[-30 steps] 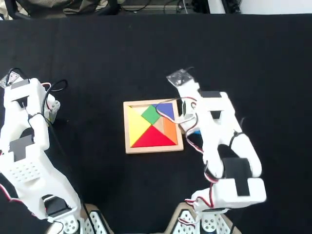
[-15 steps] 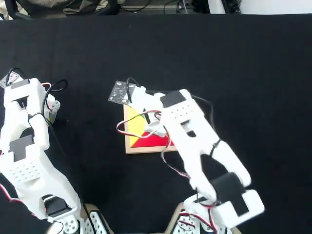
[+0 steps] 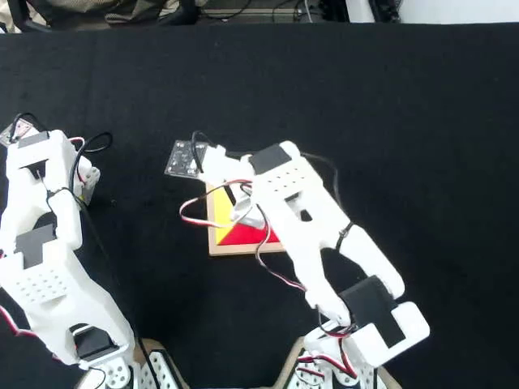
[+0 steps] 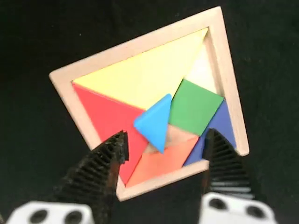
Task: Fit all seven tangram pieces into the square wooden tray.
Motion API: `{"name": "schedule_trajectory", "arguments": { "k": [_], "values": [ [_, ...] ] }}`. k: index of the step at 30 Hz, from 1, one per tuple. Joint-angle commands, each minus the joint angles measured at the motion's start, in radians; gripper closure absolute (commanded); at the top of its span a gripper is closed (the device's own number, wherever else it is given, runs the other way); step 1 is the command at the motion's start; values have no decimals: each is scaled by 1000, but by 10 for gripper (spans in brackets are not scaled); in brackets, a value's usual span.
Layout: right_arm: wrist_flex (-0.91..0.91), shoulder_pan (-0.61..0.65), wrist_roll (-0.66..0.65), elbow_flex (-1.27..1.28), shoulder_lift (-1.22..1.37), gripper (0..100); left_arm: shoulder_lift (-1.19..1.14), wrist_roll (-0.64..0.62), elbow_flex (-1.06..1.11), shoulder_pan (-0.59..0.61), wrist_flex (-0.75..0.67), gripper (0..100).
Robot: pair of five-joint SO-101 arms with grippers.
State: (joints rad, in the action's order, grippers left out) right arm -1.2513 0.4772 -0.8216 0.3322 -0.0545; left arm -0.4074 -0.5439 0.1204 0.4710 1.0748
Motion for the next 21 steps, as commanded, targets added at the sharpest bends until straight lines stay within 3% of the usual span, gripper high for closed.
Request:
{"name": "schedule_trajectory", "arguments": {
  "k": [1,4,12,16,21],
  "values": [
    [-89,-143,94,-124,-131,997,34,12,-10,-45,-84,970],
    [-63,-278,261,-87,-229,964,46,91,-19,-91,-95,971],
    [365,-531,706,348,-317,988,124,585,-107,-349,91,970],
    [595,-569,779,516,-317,988,157,704,-160,-447,180,970],
    [735,-611,784,595,-317,988,229,830,-231,-615,377,970]
  ]
}}
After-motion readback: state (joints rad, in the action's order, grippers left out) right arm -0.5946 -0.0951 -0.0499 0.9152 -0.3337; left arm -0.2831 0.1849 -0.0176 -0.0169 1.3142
